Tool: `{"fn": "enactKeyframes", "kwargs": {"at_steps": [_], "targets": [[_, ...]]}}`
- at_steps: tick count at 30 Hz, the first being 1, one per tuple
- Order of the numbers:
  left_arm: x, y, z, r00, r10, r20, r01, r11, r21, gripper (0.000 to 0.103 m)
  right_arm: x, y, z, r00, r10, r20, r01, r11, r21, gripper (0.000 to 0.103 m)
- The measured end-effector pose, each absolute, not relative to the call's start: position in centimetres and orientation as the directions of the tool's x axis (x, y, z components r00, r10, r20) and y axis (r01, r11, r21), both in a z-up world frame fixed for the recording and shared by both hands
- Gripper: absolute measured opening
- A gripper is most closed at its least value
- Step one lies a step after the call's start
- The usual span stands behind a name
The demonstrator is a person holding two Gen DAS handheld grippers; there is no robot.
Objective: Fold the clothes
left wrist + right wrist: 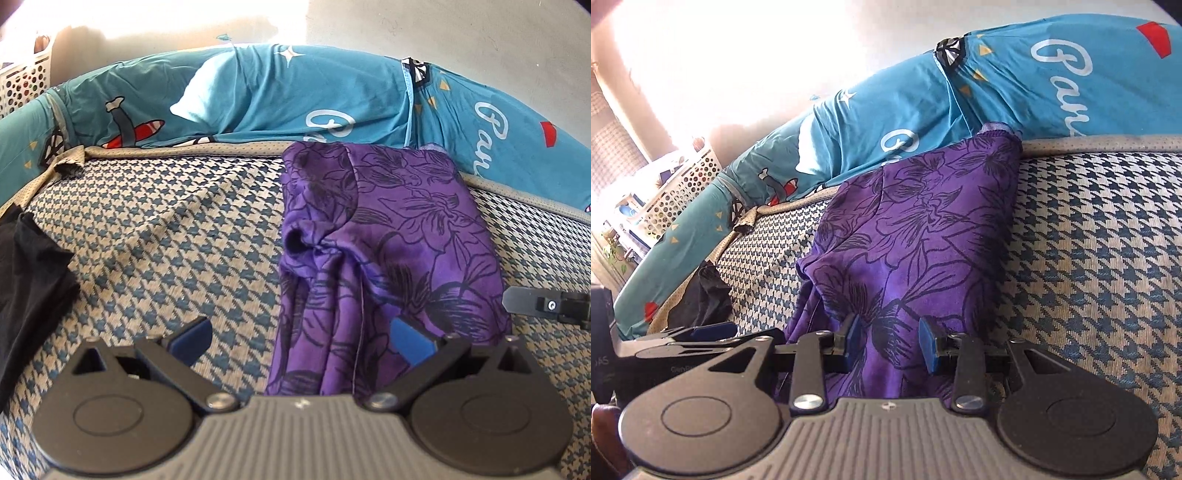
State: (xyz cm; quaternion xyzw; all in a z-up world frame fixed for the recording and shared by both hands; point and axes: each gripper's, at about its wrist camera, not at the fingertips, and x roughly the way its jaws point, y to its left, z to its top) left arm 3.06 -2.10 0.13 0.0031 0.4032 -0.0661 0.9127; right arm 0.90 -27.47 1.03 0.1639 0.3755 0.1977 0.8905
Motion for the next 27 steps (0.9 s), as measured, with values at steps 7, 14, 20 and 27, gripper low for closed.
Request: {"fn": "enactKeyframes", "kwargs": {"at_steps": [7,14,20,27], "targets": [[6.0,-3.0,-0.5,0.648,-0.162,-0.744,0.174,0.983,-0.062,0.103,2.1,-27.1,0.5,0.627,0.487,-0.608,-0.241,0.863,0.443,0.035],[8.2,-3.4,-1.6,0.624,-0.189,-0.758,0.205,0.976,-0.075,0.103,3.5,-26.6,-0.4,0.602,0.498,-0.625,-0.247,0.86,0.447,0.035],[10.1,-3.5,-3.1,0.6,-0.17,-0.781,0.204,0.977,-0.056,0.103,4.7,-26.5,-1.6,0.586,0.484,-0.65,-0.213,0.866,0.452,0.035],[11.6,-2.2,-4.6,0.568,-0.183,-0.802,0.203,0.976,-0.079,0.103,5.9,-27.1,-2.8,0.564,0.424,-0.709,-0.15,0.897,0.416,0.007]]}}
